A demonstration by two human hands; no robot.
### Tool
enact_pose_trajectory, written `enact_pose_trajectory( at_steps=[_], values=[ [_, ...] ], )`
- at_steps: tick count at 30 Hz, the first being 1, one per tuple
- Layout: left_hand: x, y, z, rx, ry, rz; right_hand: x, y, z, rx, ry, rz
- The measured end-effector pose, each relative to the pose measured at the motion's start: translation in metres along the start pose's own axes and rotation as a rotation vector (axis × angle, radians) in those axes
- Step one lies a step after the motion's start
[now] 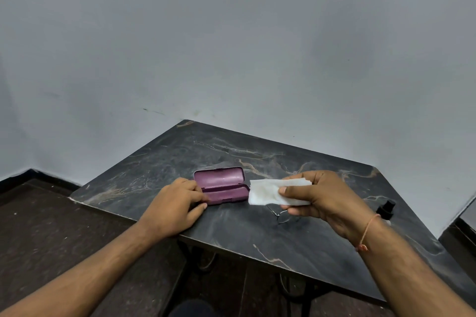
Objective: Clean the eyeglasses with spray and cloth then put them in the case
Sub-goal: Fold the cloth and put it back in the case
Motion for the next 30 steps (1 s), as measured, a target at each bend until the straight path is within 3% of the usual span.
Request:
enact_pose_trajectory(
  at_steps=[5, 11, 23, 30],
  values=[
    [-0.015, -0.032, -0.006, -0.226, 0.022, -0.045, 0.031, -0.008, 0.046, 0.008, -0.097, 0.016],
    [-0.016, -0.04, -0.005, -0.278, 0.057, -0.1, 0.07, -0.008, 0.102, 0.215, -0.226, 0.102],
    [-0.016, -0.039, -0.004, -0.324, 0.081, -0.093, 0.107, 0.016, 0.123, -0.281, -0.155, 0.127],
    [-0.018, -0.036, -0.007, -0.299, 0.157, -0.114, 0.116, 0.021, 0.129, -0.402, -0.102, 0.098]
  ],
)
Point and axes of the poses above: each hand's wrist, its own x-axis towards the middle knuckle, its own z-axis out of the palm, y = z × x, the point moved 5 cm from there along x, towards the middle knuckle, and after that the axes turned 12 degrees about -x, right-handed, at the moved point
